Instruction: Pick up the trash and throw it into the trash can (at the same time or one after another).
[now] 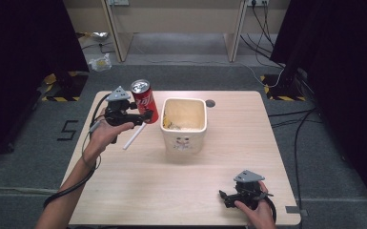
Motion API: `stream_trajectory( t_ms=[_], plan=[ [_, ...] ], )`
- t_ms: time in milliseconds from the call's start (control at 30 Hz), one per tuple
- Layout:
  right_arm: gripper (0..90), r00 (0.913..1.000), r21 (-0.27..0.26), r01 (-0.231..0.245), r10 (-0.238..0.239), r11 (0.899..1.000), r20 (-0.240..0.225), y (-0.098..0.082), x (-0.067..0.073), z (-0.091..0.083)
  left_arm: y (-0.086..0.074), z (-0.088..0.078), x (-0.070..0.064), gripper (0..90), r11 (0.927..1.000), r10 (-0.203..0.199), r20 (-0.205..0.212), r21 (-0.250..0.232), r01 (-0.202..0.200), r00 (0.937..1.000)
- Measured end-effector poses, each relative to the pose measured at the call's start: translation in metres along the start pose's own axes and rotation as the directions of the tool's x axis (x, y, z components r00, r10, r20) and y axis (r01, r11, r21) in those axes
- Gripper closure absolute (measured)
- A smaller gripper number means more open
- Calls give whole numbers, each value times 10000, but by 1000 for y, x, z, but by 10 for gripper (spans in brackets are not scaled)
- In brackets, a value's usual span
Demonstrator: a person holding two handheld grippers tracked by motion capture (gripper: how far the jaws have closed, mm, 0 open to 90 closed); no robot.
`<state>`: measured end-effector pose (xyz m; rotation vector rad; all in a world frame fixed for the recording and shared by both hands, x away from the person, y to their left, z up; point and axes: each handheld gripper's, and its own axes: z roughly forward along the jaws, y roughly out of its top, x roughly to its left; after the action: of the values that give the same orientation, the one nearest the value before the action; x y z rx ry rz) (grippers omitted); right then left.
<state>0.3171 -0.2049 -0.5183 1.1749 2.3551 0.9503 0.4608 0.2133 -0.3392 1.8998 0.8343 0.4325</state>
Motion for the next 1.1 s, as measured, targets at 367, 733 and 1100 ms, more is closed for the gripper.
stream_trajectory(
  t_ms=[367, 733, 1100],
  plan=[
    [4, 10000, 20, 1, -1, 10000, 3, 0, 0, 0, 10, 20, -16, 343, 9999, 107, 416, -35, -106, 9991],
    [4, 10000, 10, 29, -29, 10000, 21, 0, 0, 0, 10, 51, -25, 341, 9997, -30, 748, 227, 13, 9972],
    [3, 10000, -4, 97, -97, 10000, -9, 0, 0, 0, 3, 74, -25, 338, 9980, -143, 749, 626, 96, 9971]
  ],
)
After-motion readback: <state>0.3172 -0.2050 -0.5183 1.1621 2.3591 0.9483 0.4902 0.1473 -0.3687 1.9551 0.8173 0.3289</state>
